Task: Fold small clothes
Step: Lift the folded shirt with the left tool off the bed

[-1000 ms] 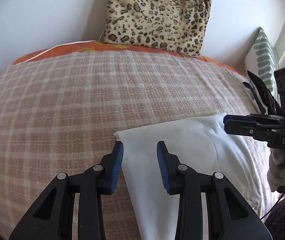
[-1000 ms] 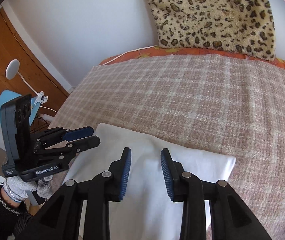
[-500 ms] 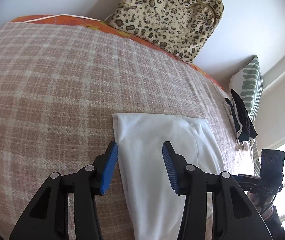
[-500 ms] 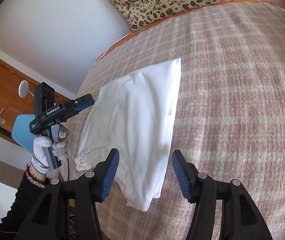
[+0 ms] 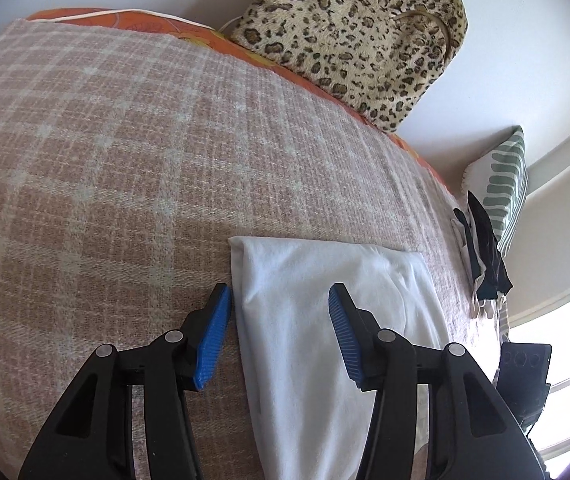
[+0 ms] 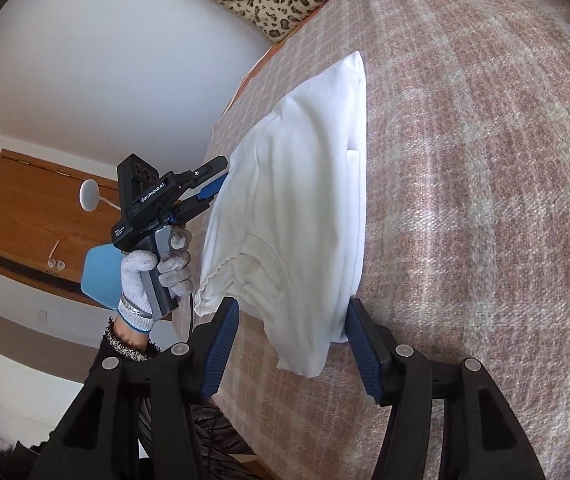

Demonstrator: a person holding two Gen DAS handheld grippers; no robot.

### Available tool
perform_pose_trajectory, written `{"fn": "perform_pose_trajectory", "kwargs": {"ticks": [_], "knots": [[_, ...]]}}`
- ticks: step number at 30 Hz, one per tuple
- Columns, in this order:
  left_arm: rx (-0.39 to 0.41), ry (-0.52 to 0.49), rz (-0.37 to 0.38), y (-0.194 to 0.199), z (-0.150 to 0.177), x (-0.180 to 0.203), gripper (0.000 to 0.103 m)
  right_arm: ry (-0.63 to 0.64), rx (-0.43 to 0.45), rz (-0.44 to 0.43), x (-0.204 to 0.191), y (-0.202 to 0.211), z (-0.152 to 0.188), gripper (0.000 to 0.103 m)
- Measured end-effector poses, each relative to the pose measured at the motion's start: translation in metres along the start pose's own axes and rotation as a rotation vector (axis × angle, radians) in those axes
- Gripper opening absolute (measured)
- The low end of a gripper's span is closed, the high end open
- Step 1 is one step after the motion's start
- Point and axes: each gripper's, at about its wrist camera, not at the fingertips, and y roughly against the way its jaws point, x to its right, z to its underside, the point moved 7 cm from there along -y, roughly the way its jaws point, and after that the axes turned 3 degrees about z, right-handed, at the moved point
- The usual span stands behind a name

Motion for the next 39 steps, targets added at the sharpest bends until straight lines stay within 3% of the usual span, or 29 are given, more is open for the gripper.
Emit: {"fn": "perform_pose_trajectory", "kwargs": {"ticks": [5, 14, 17, 20, 22, 27, 35, 37, 39], "knots": [[0.01, 0.022, 0.021, -0.002, -0.006, -0.003, 0.049, -0.017, -0.006, -0.027, 0.002, 0.008, 0.0, 0.056], [0.029, 0.047, 0.03, -0.009, -0.016, -0.004, 0.049, 0.021, -0.018, -0.001, -0.003, 0.002, 0.002, 0.051], [0.04, 0.013, -0.026, -0.009, -0.018, -0.002, 0.049, 0.022, -0.008, 0.0, -0.003, 0.003, 0.004, 0.049], [0.053, -0.084, -0.169, -0.011, -0.018, 0.004, 0.049, 0.034, 0.007, 0.009, -0.004, 0.005, 0.008, 0.049], [0.043, -0.134, -0.2, -0.016, -0.014, 0.009, 0.049, 0.048, 0.014, 0.018, -0.007, 0.006, 0.01, 0.049], [0.055, -0.101, -0.151, -0.019, -0.017, 0.009, 0.05, 0.049, 0.019, 0.021, -0.014, 0.001, 0.013, 0.049], [0.064, 0.002, 0.002, -0.019, -0.022, 0.007, 0.048, 0.069, 0.036, 0.036, -0.023, -0.005, 0.009, 0.049], [0.027, 0.031, 0.047, -0.024, -0.019, 0.008, 0.027, 0.067, 0.038, 0.035, -0.025, -0.007, 0.007, 0.049], [0.023, 0.034, 0.05, -0.026, -0.018, 0.008, 0.023, 0.064, 0.035, 0.036, -0.027, -0.01, 0.005, 0.049]]}}
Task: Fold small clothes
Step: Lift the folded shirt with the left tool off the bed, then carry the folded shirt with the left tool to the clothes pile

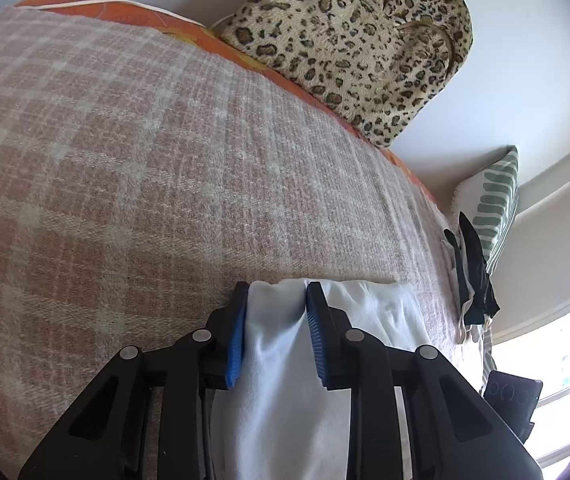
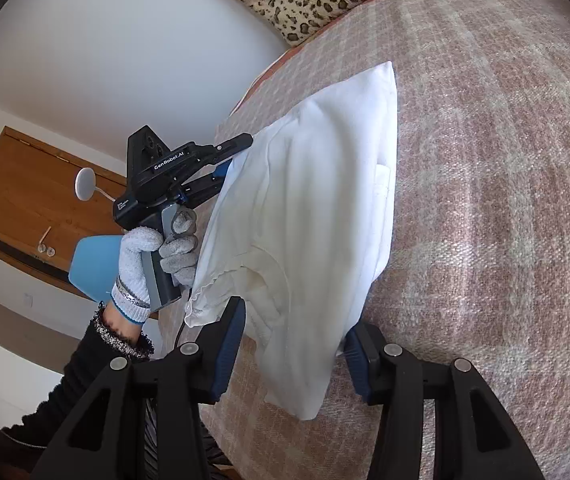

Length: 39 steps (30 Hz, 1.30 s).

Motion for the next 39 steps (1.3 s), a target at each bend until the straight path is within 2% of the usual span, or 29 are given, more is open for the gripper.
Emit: {"fn": "perform_pose_trajectory", "kwargs": {"ticks": [7, 9, 10, 13, 17, 20, 27, 39], "knots": [[0.027, -0.046, -0.055, -0.004, -0.006, 0.004, 0.026, -0.003, -0.007, -0.008, 0.001, -0.003, -0.004, 0.048], [0.018, -0.084, -0.075, -0.006, -0.007, 0.009, 0.021, -0.001, -0.012, -0.002, 0.001, -0.002, -0.006, 0.046], [0.015, -0.096, -0.084, -0.007, -0.006, 0.011, 0.013, 0.003, -0.014, 0.01, 0.001, -0.003, -0.007, 0.043], [0.022, -0.141, -0.123, -0.007, -0.003, 0.017, 0.012, 0.014, -0.022, 0.072, 0.004, -0.006, -0.01, 0.022], [0.065, -0.247, -0.18, 0.005, -0.002, 0.036, 0.012, 0.083, -0.014, 0.159, -0.004, -0.009, -0.013, 0.014], [0.099, -0.281, -0.2, 0.015, -0.003, 0.044, 0.011, 0.187, 0.003, 0.249, -0.017, -0.012, -0.014, 0.013], [0.161, -0.41, -0.26, 0.033, 0.004, 0.071, 0.011, 0.307, 0.046, 0.35, -0.036, -0.01, -0.024, 0.012], [0.224, -0.493, -0.246, 0.056, 0.013, 0.109, 0.011, 0.389, 0.101, 0.38, -0.051, 0.002, -0.023, 0.011]]}}
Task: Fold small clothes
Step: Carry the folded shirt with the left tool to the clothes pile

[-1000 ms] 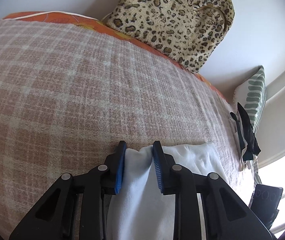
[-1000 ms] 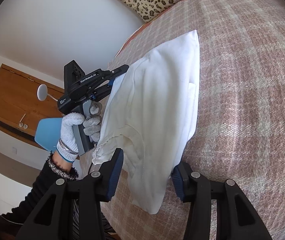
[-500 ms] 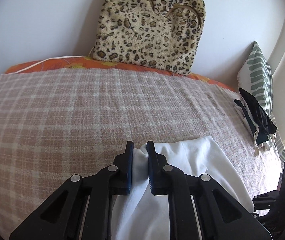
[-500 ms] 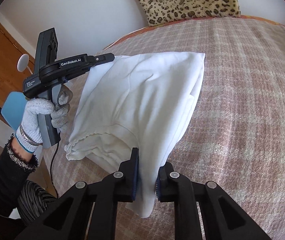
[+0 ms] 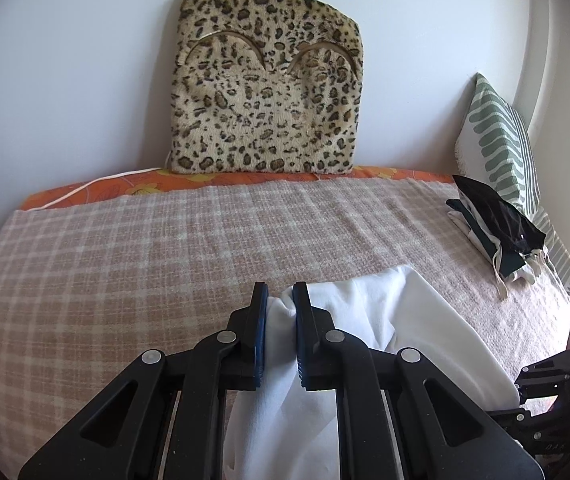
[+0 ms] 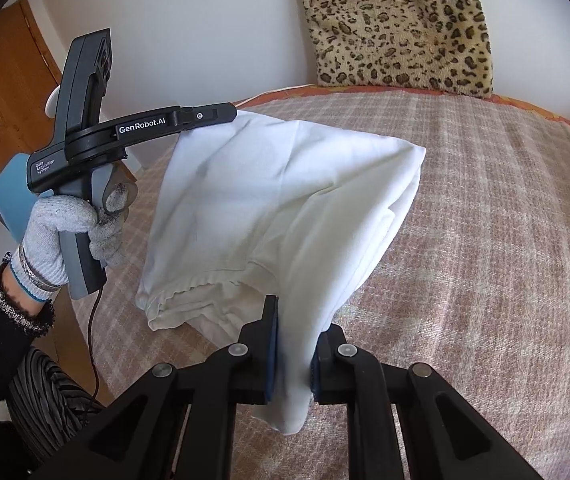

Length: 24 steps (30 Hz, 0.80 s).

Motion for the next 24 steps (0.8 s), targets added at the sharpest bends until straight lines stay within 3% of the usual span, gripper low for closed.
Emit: {"fn": "perform_pose_trajectory", "kwargs": {"ticks": [6, 24], "knots": [[0.038, -0.037, 0.023, 0.006, -0.013, 0.03, 0.01, -0.008, 0.038, 0.025, 0.011, 0.025, 0.007, 0.01], [0.085, -0.13, 0.205, -0.037, -0.068, 0.182, 0.01, -0.122, 0.142, 0.148, 0.114, 0.123, 0.022, 0.01]]}}
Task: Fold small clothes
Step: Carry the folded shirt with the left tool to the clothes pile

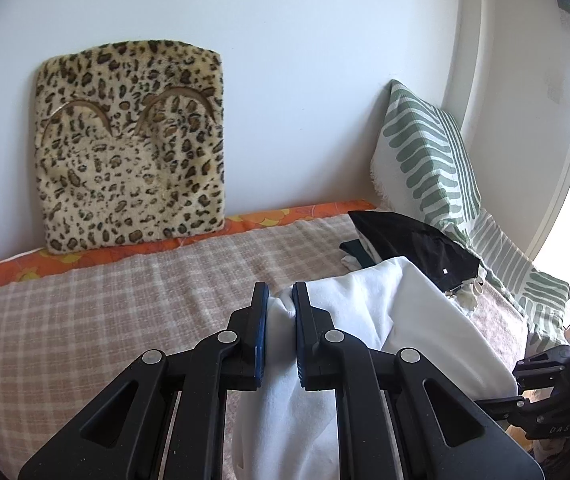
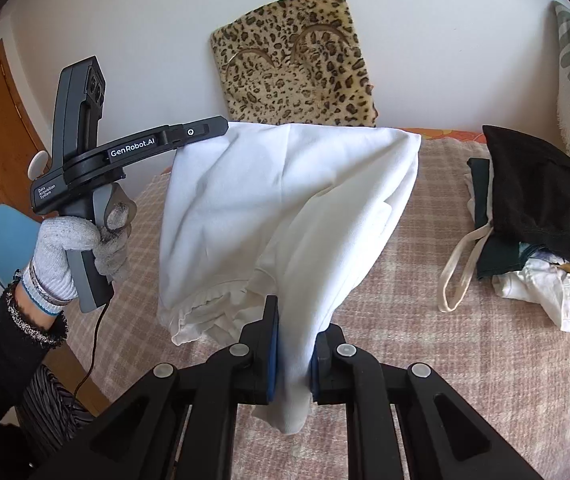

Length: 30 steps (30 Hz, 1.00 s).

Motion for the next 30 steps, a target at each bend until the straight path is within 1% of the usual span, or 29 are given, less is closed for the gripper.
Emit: {"fn": "perform_pose_trajectory", "kwargs": {"ticks": [3, 11, 15, 18, 22, 25, 28, 30], "knots": [[0.006, -0.027, 0.026, -0.016, -0.015, 0.023, 0.01, -0.002, 0.016, 0.039, 0.024, 0.015, -0.006, 0.01], [0.014, -0.038, 0.088, -0.067, -0.049, 0.075, 0.01, -0.024, 0.045, 0.138, 0.088, 0.048, -0.023, 0.01], [0.019, -0.067, 0.116, -0.093, -0.068, 0.102, 0.01, -0.021, 0.062, 0.187, 0.122, 0.064, -0.034, 0.01], [0.026, -0.092, 0.127, -0.113, -0.083, 0.121, 0.01, -0.014, 0.076, 0.218, 0.149, 0.074, -0.044, 0.01], [0.033, -0.099, 0.139, -0.141, -0.102, 0.141, 0.01, -0.006, 0.084, 0.255, 0.186, 0.081, -0.057, 0.01], [0.032, -0.095, 0.146, -0.162, -0.11, 0.154, 0.01, -0.023, 0.082, 0.254, 0.213, 0.079, -0.065, 0.01], [0.017, -0.074, 0.146, -0.184, -0.113, 0.159, 0.01, -0.037, 0.07, 0.265, 0.24, 0.075, -0.071, 0.01], [0.004, -0.069, 0.146, -0.199, -0.113, 0.162, 0.01, -0.05, 0.062, 0.257, 0.257, 0.072, -0.073, 0.01]]}}
